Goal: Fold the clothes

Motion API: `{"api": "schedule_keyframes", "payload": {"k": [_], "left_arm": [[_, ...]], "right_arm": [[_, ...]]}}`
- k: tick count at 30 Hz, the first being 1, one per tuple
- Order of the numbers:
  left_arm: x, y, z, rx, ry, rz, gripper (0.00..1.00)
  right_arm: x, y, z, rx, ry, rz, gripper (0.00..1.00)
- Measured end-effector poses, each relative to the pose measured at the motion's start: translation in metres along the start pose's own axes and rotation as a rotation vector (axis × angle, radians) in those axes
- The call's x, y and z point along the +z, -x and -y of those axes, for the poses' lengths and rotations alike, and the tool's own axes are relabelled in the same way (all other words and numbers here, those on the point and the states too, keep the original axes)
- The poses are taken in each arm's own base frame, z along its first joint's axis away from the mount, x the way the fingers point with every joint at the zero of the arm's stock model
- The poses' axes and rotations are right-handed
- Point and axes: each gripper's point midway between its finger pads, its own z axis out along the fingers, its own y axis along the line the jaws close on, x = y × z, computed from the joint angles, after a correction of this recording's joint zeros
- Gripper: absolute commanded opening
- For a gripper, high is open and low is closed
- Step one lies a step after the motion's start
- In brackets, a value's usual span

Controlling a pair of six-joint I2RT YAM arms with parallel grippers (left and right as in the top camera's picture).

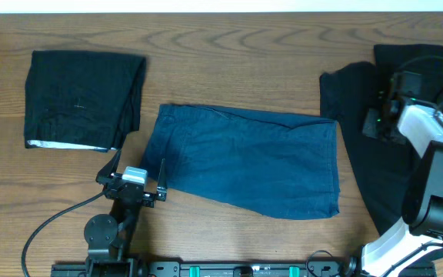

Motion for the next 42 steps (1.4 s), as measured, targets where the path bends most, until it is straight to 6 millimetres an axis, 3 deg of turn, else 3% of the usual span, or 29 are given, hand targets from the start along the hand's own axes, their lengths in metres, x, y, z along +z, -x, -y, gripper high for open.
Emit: {"api": "schedule_keyframes", "payload": {"k": [5, 15, 29, 34, 42], "left_arm": [[0.000, 0.000, 0.000, 0.000, 0.000, 0.000, 0.98], [0.000, 0.000, 0.000, 0.000, 0.000, 0.000, 0.98], [0.000, 0.000, 0.000, 0.000, 0.000, 0.000, 0.98], [0.000, 0.000, 0.000, 0.000, 0.000, 0.000, 0.98], [0.000, 0.000, 0.000, 0.000, 0.000, 0.000, 0.98]], "right_arm": [[0.001, 0.005, 0.000, 0.049, 0.094, 0.007, 0.01], [-0.023, -0.008, -0.072, -0.062, 0.544, -0.038, 0.01], [-0.009, -0.040, -0.097, -0.177, 0.505, -0.069, 0.01], [-0.006, -0.034, -0.088, -0.185, 0.412, -0.044, 0.01], [0.003, -0.013, -0.037, -0.113, 0.112, 0.027, 0.06]]}}
